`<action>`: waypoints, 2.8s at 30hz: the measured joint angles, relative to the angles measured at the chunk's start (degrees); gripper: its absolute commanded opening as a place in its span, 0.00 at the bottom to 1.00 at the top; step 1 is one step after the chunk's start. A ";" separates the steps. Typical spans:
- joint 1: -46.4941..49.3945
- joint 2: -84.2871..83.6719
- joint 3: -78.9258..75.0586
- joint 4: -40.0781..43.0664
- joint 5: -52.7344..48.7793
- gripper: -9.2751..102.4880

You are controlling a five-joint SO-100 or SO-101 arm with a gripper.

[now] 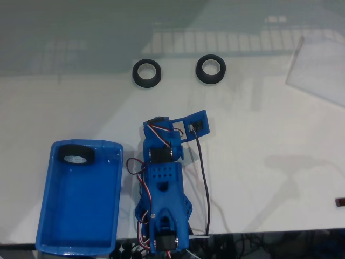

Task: Grasp all tape and put them in the bin.

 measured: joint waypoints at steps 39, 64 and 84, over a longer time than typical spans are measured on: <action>0.26 -17.84 -12.92 -7.38 -0.79 0.32; -3.43 -97.03 -69.96 -4.39 -2.64 0.32; -2.55 -125.42 -98.00 7.47 -2.90 0.31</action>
